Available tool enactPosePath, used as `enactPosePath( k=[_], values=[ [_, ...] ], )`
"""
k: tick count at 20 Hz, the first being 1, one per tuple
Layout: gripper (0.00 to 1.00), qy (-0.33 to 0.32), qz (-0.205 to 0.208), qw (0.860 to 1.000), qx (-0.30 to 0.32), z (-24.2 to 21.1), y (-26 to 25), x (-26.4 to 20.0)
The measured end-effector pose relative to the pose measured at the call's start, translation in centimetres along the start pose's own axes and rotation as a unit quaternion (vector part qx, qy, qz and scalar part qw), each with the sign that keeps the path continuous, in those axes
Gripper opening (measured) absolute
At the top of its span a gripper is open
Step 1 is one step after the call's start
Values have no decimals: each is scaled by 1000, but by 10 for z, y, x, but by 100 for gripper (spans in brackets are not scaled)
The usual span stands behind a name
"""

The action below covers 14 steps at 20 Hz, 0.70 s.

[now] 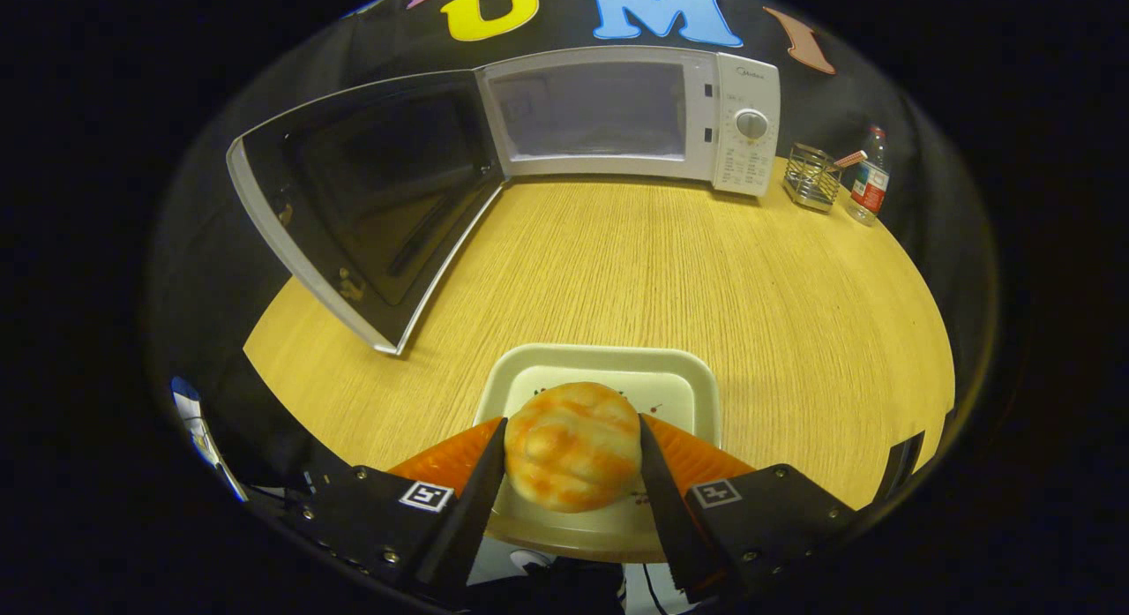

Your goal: Open the microwave, put the food inside, and close the microwave door.

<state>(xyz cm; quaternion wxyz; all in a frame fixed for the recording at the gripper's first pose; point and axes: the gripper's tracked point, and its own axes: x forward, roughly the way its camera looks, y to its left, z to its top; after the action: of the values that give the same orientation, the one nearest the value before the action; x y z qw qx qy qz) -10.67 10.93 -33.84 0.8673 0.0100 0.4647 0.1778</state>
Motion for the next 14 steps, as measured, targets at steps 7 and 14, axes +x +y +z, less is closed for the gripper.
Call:
enactPosePath(
  k=[7,14],
  values=[
    [82,-78,29,996,38,74,6,-9],
    [82,-155,46,985,56,154,9,3]
  ],
)
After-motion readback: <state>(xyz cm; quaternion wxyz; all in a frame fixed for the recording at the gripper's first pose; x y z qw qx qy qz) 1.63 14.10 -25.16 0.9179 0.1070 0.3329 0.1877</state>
